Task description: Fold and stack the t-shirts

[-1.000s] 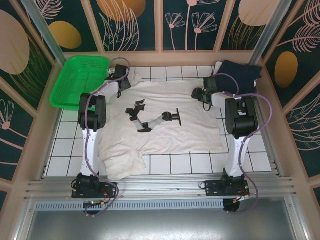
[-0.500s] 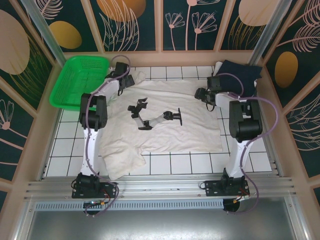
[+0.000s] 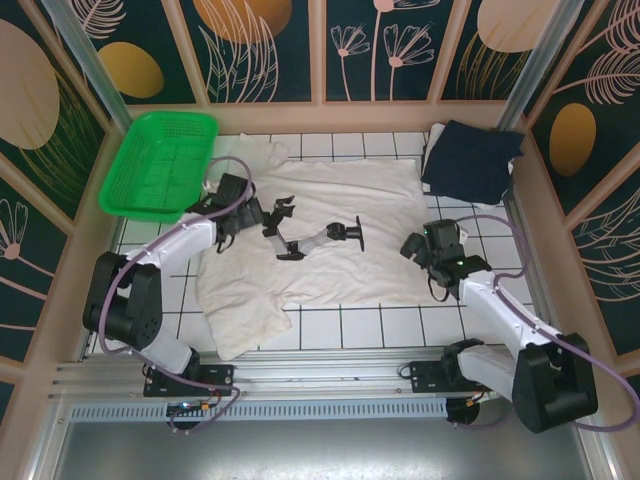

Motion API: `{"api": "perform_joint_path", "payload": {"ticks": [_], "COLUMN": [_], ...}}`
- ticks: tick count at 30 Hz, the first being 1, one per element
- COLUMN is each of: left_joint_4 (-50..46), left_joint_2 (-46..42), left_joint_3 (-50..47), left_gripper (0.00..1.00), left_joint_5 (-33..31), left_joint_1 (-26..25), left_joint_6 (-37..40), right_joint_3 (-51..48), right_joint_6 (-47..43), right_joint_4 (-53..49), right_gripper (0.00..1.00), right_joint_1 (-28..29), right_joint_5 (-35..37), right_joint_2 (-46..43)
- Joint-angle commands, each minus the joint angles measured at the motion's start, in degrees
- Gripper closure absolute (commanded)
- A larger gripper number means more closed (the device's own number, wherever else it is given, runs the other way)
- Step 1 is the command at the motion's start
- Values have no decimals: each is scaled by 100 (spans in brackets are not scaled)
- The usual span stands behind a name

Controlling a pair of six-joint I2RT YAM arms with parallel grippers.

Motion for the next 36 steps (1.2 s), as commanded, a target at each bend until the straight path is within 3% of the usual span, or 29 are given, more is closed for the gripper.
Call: {"api": "perform_joint_path", "payload": {"ticks": [1,5,8,10,15,19,26,33,36], "left_joint_4": [-872,-1152,-870,-984,-1388,-1427,-1821,-2109,-2108], "left_joint_2": [-390,-872,-1006,-1006,-1354,-1897,-2151,-2901,-2946], "left_joint_3": [-625,-1090,-1393,-1436,-1575,-1942,-2254,-2547,-2639], "left_gripper": [1,1,2,2,1,2,2,2,2], "left_joint_5": [-366,-275,202,128,-289,-290,-293,-359,-276], "left_joint_1": [-367,-919,-1039,-1147,-1407,-1479,-1800,-2023,-2088], "left_joint_6": [-903,-1533,-1525,-1550,-1876,-2096,-2392,-2851,-2865], "right_joint_3": [177,342,200,193,220,262,-208,-3,-101], "right_joint_6": [1511,1532,1178,1240,1233,425,-39,13,-56], "right_joint_4": [-1500,-1906,-1503,-1452,-1475,-1265,-211,-830,-597], "right_gripper": [1,1,1,1,1,1,1,1,1], "right_joint_1": [12,6,3,1,-93,-411,-77,-61,-60], "right_joint_5": [753,699,378,386,383,-767,-1395,-798,-1142], "right_joint_2": [85,557,733,738,269,2,-1025,-912,-1042]}}
